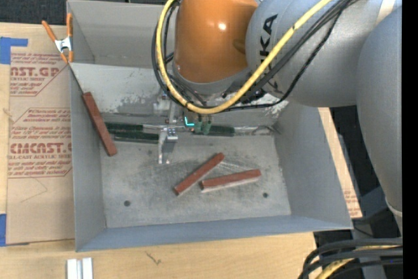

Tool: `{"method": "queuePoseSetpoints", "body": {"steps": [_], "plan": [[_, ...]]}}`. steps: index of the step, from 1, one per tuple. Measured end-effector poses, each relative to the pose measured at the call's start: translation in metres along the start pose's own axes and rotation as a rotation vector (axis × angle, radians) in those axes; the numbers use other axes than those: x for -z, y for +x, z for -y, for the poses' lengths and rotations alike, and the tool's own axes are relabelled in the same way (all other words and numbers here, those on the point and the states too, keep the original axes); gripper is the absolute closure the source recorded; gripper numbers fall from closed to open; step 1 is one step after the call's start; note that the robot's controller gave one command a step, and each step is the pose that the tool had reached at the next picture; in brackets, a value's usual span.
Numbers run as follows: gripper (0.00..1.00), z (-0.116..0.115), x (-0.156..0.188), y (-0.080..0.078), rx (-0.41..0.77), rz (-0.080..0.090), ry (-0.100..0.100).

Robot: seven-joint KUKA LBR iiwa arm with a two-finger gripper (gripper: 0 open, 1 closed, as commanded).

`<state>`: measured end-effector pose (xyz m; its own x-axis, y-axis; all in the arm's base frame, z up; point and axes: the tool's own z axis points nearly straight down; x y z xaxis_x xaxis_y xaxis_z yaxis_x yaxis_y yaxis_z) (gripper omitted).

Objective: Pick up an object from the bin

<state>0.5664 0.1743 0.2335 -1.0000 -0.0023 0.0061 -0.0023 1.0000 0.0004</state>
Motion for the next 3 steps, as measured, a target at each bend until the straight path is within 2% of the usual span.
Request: {"method": "queuePoseSetpoints", "body": {"steps": [1, 2, 3], "plan": [[0.00, 0.001, 0.004, -0.002, -0.001, 0.008, -0.001], [0.00, 0.003, -0.042, -0.007, -0.033, 0.015, -0.003], [0.00, 0.004, -0.112, -0.005, -0.049, 0.011, -0.002]]}}
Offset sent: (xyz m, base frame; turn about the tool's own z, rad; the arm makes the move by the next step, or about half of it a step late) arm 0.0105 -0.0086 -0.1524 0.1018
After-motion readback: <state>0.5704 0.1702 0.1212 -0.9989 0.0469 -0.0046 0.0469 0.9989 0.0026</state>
